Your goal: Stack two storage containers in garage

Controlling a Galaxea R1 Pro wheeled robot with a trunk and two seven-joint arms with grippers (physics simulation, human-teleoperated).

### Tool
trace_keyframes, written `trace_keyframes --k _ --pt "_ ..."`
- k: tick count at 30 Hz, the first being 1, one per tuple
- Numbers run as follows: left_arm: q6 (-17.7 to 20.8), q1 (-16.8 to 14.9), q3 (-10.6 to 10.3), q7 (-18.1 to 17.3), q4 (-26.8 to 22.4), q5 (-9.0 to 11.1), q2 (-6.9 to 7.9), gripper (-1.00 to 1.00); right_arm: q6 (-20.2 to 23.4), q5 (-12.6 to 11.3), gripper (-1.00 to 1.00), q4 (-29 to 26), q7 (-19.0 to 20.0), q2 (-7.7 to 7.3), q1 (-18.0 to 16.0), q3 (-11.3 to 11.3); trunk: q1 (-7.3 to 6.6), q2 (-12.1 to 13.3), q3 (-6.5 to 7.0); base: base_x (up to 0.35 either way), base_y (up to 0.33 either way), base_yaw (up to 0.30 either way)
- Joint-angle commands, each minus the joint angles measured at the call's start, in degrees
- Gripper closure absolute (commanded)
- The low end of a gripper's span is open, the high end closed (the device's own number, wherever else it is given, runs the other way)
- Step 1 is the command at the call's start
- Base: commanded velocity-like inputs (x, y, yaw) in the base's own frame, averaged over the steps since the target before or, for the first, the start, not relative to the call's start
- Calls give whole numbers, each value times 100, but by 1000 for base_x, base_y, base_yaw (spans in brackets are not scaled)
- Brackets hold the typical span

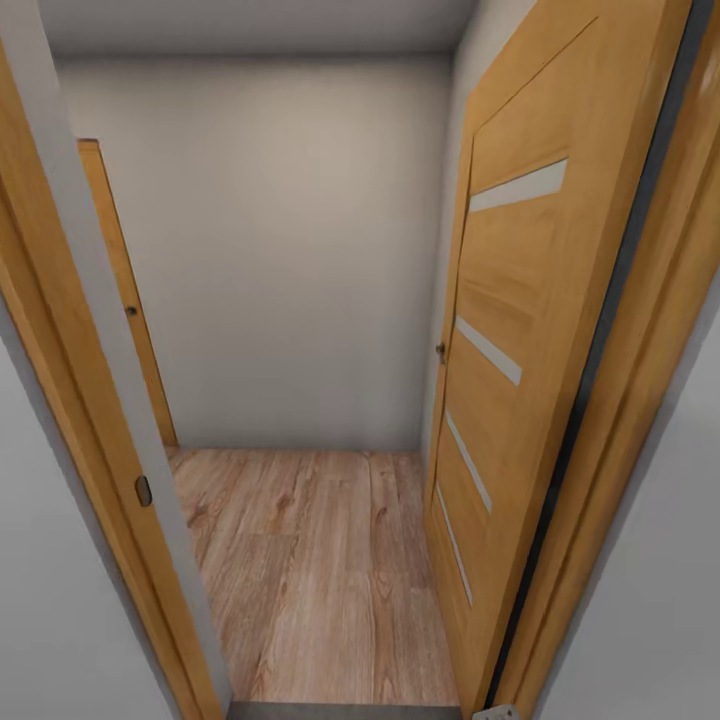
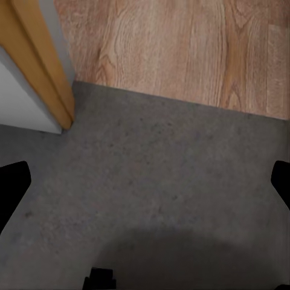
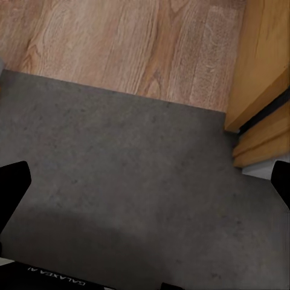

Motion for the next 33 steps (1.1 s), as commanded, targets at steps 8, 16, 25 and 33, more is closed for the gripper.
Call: trace_keyframes --k 8,16,25,33 --pt "-12 -5 45 -60 7 46 -3 -100 -17 54 -100 3 17 1 -7 -36 3 -8 -10 21 -2 0" --pt "-1 -5 42 -56 7 46 -2 -100 -17 55 -100 3 17 1 -6 -39 3 -8 -10 10 0 0" --pt "5 -5 42 -52 7 46 -2 -100 -17 55 -100 3 17 1 -4 -33 3 -8 -10 247 0 0" --pt "-3 -5 49 -52 7 46 -2 -100 -9 55 -100 3 17 5 -6 -33 3 -8 -10 120 0 22"
